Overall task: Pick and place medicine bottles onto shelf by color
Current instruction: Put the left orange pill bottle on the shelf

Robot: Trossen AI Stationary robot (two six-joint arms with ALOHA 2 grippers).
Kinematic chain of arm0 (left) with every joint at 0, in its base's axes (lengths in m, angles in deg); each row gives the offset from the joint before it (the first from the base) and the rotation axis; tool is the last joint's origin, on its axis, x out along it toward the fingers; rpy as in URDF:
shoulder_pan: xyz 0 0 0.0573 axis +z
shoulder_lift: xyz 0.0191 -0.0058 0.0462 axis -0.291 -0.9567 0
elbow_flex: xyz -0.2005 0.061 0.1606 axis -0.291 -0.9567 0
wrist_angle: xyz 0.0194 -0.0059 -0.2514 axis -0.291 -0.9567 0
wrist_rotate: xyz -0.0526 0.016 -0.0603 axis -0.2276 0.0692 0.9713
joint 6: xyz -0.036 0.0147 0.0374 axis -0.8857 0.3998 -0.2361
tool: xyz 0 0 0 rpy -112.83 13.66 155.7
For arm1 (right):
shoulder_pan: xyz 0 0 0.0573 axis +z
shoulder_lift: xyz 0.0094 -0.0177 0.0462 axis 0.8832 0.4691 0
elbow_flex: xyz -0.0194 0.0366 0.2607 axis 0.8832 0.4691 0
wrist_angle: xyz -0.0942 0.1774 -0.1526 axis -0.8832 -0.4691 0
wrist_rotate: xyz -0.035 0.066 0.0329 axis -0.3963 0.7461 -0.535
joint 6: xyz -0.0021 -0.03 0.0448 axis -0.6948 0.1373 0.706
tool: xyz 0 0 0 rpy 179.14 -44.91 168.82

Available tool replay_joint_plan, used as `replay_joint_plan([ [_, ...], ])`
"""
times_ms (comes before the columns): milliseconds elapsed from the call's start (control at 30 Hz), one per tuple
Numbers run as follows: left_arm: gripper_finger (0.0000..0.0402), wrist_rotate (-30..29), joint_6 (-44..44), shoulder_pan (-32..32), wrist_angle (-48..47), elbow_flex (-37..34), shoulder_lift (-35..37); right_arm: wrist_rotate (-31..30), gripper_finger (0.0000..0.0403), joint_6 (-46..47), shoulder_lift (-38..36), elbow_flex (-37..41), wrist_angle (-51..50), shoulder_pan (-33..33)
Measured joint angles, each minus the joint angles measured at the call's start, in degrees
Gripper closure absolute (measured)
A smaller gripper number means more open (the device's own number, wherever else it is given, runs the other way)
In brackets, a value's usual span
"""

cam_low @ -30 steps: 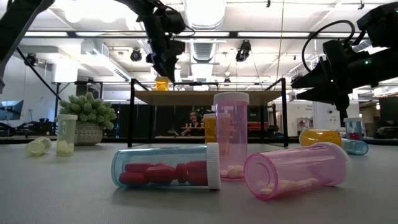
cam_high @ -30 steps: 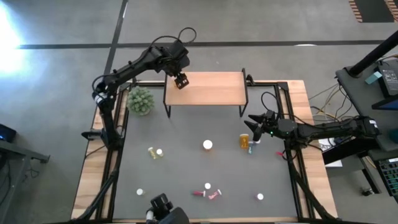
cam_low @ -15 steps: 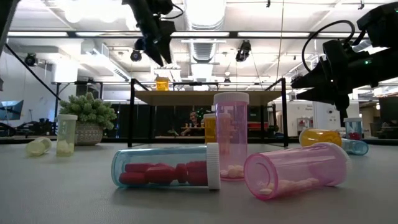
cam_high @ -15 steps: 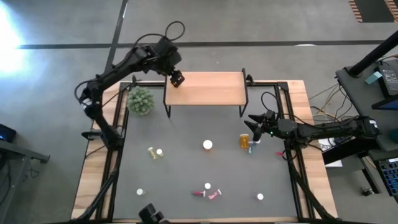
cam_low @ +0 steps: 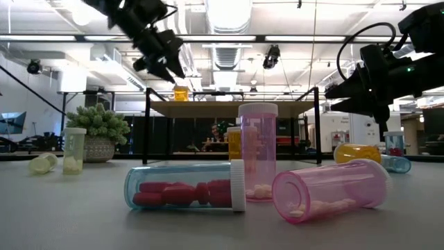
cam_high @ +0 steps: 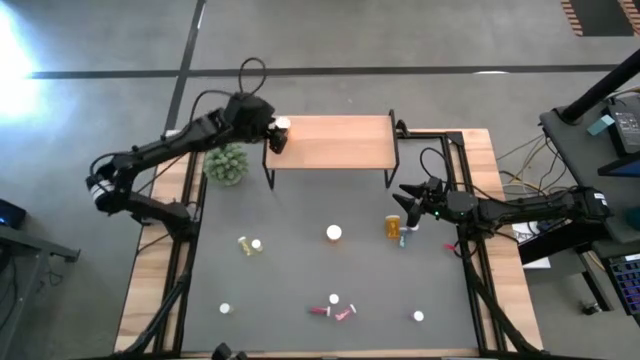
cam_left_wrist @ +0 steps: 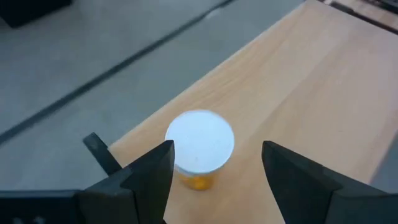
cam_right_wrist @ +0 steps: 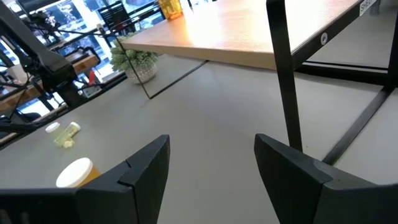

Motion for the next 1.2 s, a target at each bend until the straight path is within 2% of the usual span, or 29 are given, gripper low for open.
replay_joint_plan([
  [200,0.0175,-0.18,2.64,-0.27,21.46,-14.74,4.34,0.01,0.0179,0.0,0.0,0.0,0.0,0.0],
  [367,0.0175,-0.18,4.71,-0.27,34.96,-22.94,5.9,-0.02,0.0179,0.0,0.01,0.01,0.0,0.0],
  [600,0.0175,-0.9,4.66,-0.27,41.43,-27.15,5.28,0.0,0.0179,0.01,0.02,0.01,0.0,0.0],
  [1033,0.0175,-2.76,4.49,-0.27,45.0,-26.75,2.04,0.01,0.0179,0.01,0.01,0.01,0.0,0.0],
  [1200,0.016,-2.81,4.42,-0.27,46.83,-26.66,0.46,0.0,0.0179,0.0,0.02,0.02,0.0,0.0],
])
